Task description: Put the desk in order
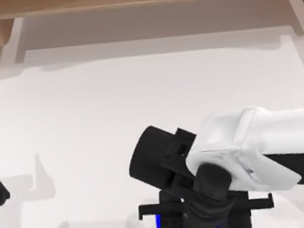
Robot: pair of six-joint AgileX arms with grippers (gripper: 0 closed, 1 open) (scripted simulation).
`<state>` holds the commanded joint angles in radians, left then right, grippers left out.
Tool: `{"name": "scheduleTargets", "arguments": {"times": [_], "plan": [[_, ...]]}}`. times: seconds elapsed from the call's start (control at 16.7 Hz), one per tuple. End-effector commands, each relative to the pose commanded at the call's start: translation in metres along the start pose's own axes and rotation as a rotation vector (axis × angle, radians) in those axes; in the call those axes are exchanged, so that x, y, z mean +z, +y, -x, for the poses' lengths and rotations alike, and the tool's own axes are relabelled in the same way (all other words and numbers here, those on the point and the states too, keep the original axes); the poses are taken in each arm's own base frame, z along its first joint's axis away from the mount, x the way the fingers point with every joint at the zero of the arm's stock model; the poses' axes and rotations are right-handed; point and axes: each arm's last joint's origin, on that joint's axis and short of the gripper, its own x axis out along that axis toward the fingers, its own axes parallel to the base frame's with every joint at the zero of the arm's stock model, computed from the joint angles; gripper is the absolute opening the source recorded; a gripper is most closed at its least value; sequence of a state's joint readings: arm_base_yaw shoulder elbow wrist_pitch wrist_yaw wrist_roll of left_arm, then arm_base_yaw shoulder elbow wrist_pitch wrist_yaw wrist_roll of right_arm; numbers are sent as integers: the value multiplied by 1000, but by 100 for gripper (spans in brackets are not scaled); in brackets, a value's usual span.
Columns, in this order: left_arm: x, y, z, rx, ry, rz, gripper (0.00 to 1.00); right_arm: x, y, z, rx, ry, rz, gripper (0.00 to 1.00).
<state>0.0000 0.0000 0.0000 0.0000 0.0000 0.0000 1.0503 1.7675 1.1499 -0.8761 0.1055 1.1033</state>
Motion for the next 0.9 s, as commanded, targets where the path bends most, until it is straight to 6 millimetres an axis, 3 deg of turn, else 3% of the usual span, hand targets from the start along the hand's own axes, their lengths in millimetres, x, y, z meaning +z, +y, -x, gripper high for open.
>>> {"name": "scheduleTargets", "arguments": {"times": [0.48,0.9], "plan": [[0,0,0,0,0,0,100,6,-14,30,38,-50,-59,0],[0,0,0,0,0,0,100,7,-6,22,51,-51,-44,0]]}}
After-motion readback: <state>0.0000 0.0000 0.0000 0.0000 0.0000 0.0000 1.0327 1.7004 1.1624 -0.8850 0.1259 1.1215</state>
